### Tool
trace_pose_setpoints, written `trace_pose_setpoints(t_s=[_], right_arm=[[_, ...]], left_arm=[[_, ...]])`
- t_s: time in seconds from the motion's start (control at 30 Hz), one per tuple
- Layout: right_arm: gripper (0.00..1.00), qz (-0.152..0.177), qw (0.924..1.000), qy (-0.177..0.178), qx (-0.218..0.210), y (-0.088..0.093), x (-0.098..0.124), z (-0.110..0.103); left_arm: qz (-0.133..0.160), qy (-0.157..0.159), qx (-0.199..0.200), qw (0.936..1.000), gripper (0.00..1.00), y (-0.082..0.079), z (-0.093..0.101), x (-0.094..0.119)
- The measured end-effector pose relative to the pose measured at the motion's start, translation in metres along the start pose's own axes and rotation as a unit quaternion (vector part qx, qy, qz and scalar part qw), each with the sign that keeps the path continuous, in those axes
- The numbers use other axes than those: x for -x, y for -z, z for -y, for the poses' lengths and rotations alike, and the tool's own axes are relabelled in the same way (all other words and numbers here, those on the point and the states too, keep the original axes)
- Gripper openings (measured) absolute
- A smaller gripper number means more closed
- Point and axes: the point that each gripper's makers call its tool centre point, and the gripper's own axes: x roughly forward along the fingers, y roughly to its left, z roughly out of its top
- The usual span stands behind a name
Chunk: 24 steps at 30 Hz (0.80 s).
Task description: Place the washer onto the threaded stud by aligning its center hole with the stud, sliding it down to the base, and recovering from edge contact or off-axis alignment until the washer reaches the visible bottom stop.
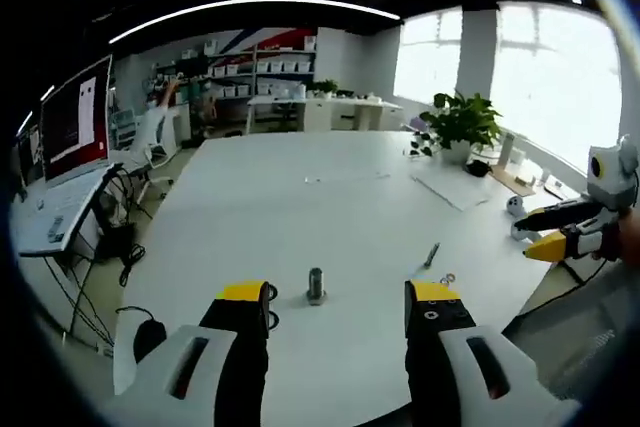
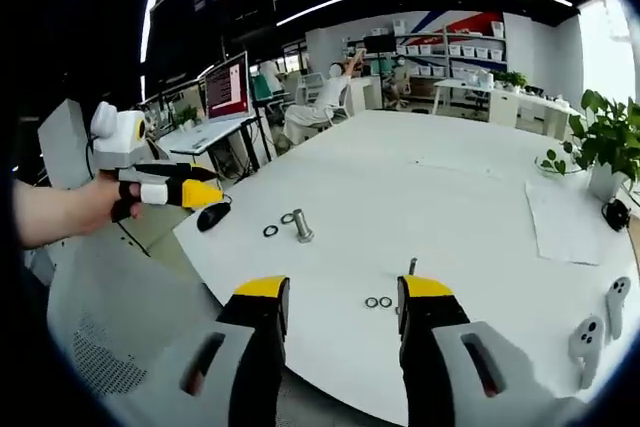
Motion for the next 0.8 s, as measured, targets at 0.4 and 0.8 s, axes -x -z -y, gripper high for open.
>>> trace_pose_setpoints(t_s=[0.4, 0.8], right_arm=[[0.49, -0.023, 0.9997, 0.003, 0.011, 0.01, -0.001, 0.001], [0.5, -0.014, 0.9998, -0.003, 0.016, 0.007, 0.0, -0.001]], left_arm=[[0.008, 0.004, -0.005, 1.0, 0.54, -0.003, 0.003, -0.001], [0.014, 0.002, -0.003, 0.9999, 0.54, -0.005, 0.002, 0.0]])
